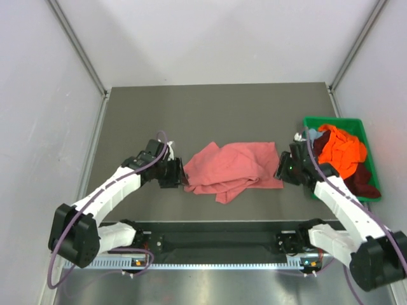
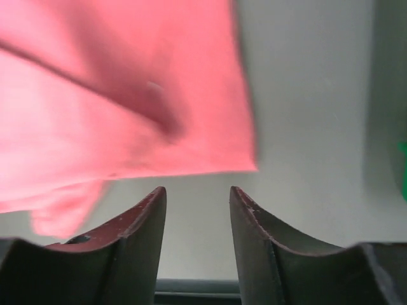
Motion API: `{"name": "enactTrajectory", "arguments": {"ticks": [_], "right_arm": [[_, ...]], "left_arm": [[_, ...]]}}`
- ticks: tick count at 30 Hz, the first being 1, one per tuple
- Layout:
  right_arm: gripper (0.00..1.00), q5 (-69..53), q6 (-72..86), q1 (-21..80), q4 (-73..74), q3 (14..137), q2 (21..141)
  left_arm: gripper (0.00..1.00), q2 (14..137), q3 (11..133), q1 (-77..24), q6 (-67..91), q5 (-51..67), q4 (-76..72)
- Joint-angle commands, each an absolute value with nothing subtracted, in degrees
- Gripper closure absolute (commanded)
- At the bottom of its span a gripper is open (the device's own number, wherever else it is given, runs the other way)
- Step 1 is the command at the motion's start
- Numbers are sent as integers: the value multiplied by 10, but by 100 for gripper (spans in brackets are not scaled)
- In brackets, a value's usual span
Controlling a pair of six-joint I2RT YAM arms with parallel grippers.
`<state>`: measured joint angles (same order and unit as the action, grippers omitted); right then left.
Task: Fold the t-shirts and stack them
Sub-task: Move the tshirt to the center of the board, then flatten the tshirt out
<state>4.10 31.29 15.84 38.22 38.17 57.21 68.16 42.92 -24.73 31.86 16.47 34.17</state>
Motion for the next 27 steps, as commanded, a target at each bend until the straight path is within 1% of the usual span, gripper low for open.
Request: {"name": "enactTrajectory", "arguments": {"ticks": [1, 3, 4, 6, 7, 8, 9, 10, 11, 12, 15, 17, 20, 21, 27], "right_arm": [[53, -25, 286, 160, 279, 435, 540], [53, -53, 244, 174, 237, 467, 566], [53, -81, 230, 179, 205, 484, 611], [54, -103, 191, 200, 192, 552, 669], [54, -120, 179, 210, 188, 576, 732], [54, -126, 155, 219, 187, 604, 763], [54, -133, 143, 238, 188, 659, 794], [54, -140, 125, 248, 192, 688, 856], [54, -141, 117, 256, 211, 718, 889], [54, -139, 108, 271, 219, 777, 921], [54, -124, 90, 291, 262, 886, 1066], [55, -120, 77, 299, 283, 949, 1116], [56, -112, 41, 321, 296, 1003, 1187], [56, -100, 22, 333, 304, 1013, 1214], [56, -48, 14, 363, 320, 1046, 1268]], "left_arm": [[42, 665, 439, -243, 346, 146, 309], [42, 672, 441, -224, 359, 136, 301], [42, 678, 439, -215, 364, 141, 291], [42, 679, 425, -188, 380, 153, 273], [42, 676, 418, -179, 386, 171, 251], [42, 676, 406, -158, 391, 182, 242], [43, 676, 400, -148, 401, 192, 233], [43, 674, 392, -139, 404, 205, 221], [43, 674, 390, -126, 406, 207, 219], [44, 673, 389, -121, 406, 207, 218], [44, 667, 390, -110, 403, 213, 219], [44, 661, 390, -106, 400, 207, 221], [44, 648, 388, -104, 399, 203, 222], [44, 641, 388, -103, 400, 201, 223], [46, 620, 380, -103, 399, 187, 223]]}}
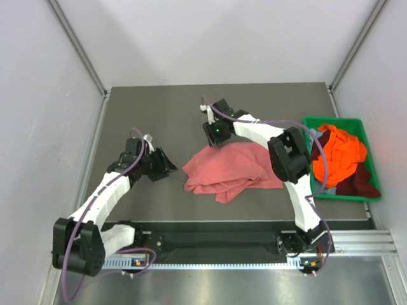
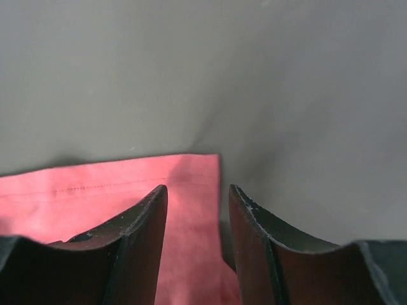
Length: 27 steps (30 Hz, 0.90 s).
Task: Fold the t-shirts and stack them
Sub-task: Flatten the tshirt out
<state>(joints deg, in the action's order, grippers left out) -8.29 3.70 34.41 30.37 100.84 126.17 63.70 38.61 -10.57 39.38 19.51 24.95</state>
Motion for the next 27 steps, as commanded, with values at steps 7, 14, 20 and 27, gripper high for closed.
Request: {"name": "enactTrajectory", "arguments": {"ticks": [7, 14, 20, 27], "right_arm": [[55, 24, 34, 395, 290, 1023, 1292], [74, 89, 63, 407, 264, 997, 1292], [100, 122, 52, 401, 229, 998, 1266], [100, 229, 69, 384, 260, 983, 1110]], "left_arm": [[46, 609, 370, -103, 396, 205, 207], [45, 598, 373, -103, 396, 207, 215], [45, 588, 359, -103, 406, 211, 208], [43, 599, 359, -103, 397, 222, 209]]}}
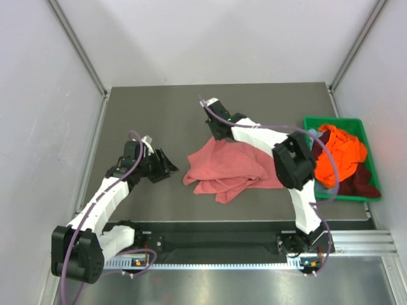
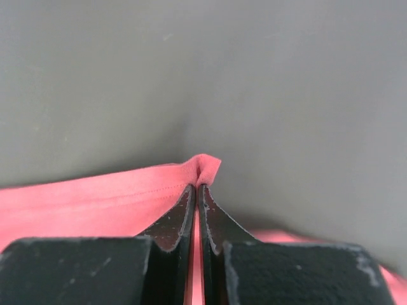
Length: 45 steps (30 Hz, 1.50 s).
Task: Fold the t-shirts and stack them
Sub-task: Flatten the tshirt out
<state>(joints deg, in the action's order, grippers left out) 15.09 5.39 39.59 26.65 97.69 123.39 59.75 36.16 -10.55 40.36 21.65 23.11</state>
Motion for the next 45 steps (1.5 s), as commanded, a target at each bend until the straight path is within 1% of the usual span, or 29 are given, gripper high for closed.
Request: {"name": "enactTrajectory", "arguments": {"ticks": [1, 4, 7, 10, 11, 14, 18, 21, 23, 28, 32, 39, 45], "right_arm": [[100, 231, 79, 381, 285, 977, 1091], [100, 233, 98, 376, 291, 906, 1020], [100, 275, 124, 368, 303, 808, 960], [100, 349, 160, 337, 345, 773, 906], [100, 384, 173, 310, 382, 763, 884], [100, 404, 189, 256, 409, 737, 844], [100, 405, 184, 207, 405, 701, 767], [100, 402, 177, 185, 400, 680, 752], [100, 394, 175, 167, 390, 666, 748], [100, 345, 164, 150, 358, 639, 729], [100, 315, 157, 149, 342, 635, 726], [100, 280, 149, 149, 325, 627, 718], [100, 276, 155, 149, 315, 613, 716]], "left_arm": [[43, 599, 359, -103, 395, 219, 208], [43, 613, 359, -104, 393, 211, 208], [43, 628, 359, -104, 400, 219, 202], [43, 631, 363, -104, 408, 224, 193], [43, 632, 368, -104, 407, 228, 190], [41, 641, 380, -105, 403, 222, 186], [40, 670, 395, -109, 403, 221, 161], [40, 703, 397, -118, 426, 249, 110], [40, 732, 404, -143, 428, 252, 95], [40, 794, 454, -233, 403, 188, 114], [43, 830, 446, -255, 408, 169, 123], [44, 796, 390, -266, 414, 134, 118], [46, 807, 367, -274, 417, 168, 74]]}}
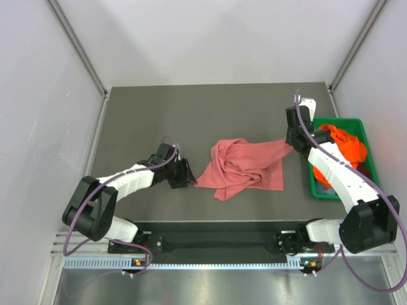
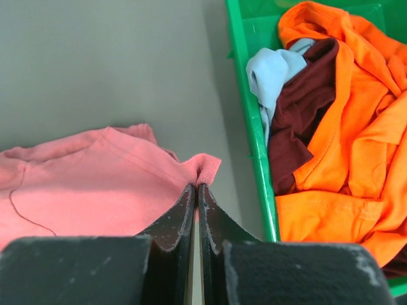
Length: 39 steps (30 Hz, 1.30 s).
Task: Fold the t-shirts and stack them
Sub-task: Flatten the tshirt out
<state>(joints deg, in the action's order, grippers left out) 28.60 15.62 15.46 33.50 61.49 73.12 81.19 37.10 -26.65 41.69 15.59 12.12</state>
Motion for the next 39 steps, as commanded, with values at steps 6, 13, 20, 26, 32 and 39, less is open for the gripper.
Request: {"name": "enactTrajectory", "arguments": {"ticks": [6, 13, 20, 26, 32, 39], "right_arm": [[100, 264, 156, 149, 311, 611, 719], [100, 240, 158, 149, 299, 606, 719], [100, 228, 164, 150, 292, 605, 722], [100, 216, 157, 149, 291, 679, 729], [100, 265, 98, 147, 286, 926, 737], [100, 220, 30, 143, 217, 979, 608]], "left_arm": [[48, 837, 373, -286, 400, 170, 63], [51, 861, 376, -292, 400, 175, 47], [86, 884, 395, -293, 391, 177, 50], [100, 840, 546, -291, 342, 14, 236], [100, 809, 860, -280, 269, -285, 419], [100, 712, 1016, -279, 220, -448, 442]]}}
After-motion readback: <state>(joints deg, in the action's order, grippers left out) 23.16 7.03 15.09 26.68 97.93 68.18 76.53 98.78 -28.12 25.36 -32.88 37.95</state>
